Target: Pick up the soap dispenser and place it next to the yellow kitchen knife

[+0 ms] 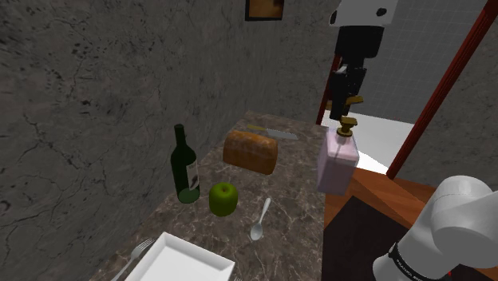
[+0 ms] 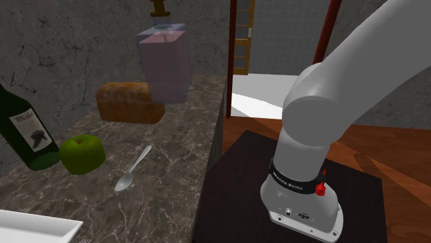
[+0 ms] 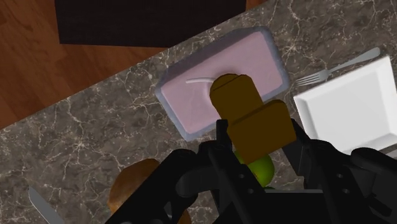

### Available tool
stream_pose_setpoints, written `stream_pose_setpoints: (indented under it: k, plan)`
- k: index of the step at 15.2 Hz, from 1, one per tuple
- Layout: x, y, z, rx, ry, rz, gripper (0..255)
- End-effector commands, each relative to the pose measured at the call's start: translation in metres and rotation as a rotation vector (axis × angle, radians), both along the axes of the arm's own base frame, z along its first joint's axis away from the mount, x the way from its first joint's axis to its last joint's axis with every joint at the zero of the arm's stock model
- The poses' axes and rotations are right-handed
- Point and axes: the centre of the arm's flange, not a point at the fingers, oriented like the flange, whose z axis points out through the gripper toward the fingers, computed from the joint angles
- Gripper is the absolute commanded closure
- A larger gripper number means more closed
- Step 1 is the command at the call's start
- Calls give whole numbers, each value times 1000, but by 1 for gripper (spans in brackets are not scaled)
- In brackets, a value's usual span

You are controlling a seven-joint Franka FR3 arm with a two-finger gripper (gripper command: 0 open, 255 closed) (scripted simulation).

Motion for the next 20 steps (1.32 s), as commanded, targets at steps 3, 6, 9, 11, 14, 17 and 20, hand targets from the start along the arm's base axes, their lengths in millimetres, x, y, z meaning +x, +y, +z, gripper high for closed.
stream_pose_setpoints:
  k: [3, 6, 9, 11, 14, 17, 20]
  plan:
    - [1, 0, 21, 0, 0, 0, 255]
    - [9, -9, 25, 0, 0, 0, 255]
    - [34, -36, 10, 0, 0, 0, 255]
    - [51, -54, 1, 0, 0, 0, 255]
    - [76, -81, -14, 0, 0, 0, 255]
    - [102, -108, -29, 0, 0, 0, 255]
    - [127, -134, -43, 0, 0, 0, 255]
